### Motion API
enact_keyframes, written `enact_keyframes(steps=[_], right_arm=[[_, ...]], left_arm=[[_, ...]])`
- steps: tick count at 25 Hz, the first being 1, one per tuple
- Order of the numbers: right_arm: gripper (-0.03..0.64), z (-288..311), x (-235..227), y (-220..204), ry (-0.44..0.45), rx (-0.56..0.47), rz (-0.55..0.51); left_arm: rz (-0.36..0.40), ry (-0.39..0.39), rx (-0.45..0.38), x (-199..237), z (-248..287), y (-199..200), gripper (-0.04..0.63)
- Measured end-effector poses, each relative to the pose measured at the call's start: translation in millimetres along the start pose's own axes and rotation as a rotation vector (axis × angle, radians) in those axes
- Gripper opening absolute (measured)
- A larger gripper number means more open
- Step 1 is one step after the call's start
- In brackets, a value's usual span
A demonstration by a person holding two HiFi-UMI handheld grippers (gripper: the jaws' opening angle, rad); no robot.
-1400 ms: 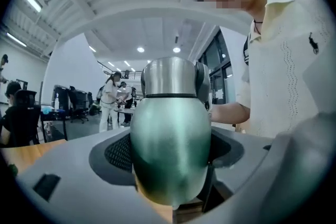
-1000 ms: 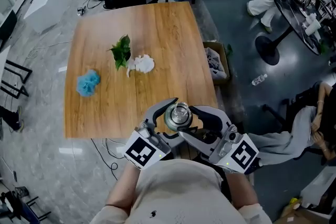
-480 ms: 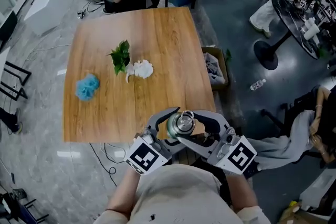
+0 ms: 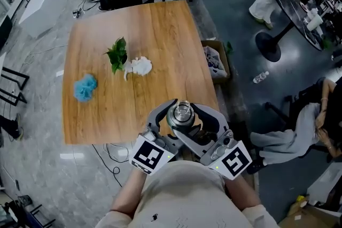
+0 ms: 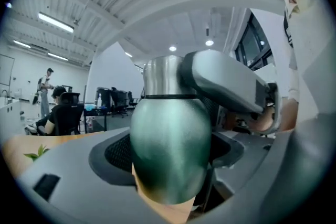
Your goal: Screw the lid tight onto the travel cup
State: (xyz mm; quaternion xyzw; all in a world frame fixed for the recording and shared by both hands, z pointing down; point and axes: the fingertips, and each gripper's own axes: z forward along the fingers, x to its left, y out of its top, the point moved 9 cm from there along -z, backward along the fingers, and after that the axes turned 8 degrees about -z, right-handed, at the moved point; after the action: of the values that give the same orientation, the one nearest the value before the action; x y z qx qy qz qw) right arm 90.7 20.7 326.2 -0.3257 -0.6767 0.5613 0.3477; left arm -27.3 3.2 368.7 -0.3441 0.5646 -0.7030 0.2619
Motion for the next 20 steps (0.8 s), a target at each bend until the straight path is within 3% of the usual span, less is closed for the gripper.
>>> enact_keyframes(steps=[5,8,12,15,20], right_arm=[[0.265,-3,-19,7,0.298,-0.018,0.0],[0.265,2,-19,9,0.352,-0.024,-0.02],[0.263,9,-15,8,0.208,-0.024,-0.024],[0.239,14,-10,4,0.074,0.021,0.017],[0.239,20,-5,-2,-0.05,0.075,-0.019]], left_arm=[[0.109,-0.203,0.065,-7,-6,2,0.393],[0.126,-0.215,0.072,-7,-5,1,0.393],[0.109,-0.081,0.03,2,-2,4,0.393],[0.056,0.022,0.043,9,1,0,0.392],[0.03,0.148,0.042,15,4,-4,0.393]])
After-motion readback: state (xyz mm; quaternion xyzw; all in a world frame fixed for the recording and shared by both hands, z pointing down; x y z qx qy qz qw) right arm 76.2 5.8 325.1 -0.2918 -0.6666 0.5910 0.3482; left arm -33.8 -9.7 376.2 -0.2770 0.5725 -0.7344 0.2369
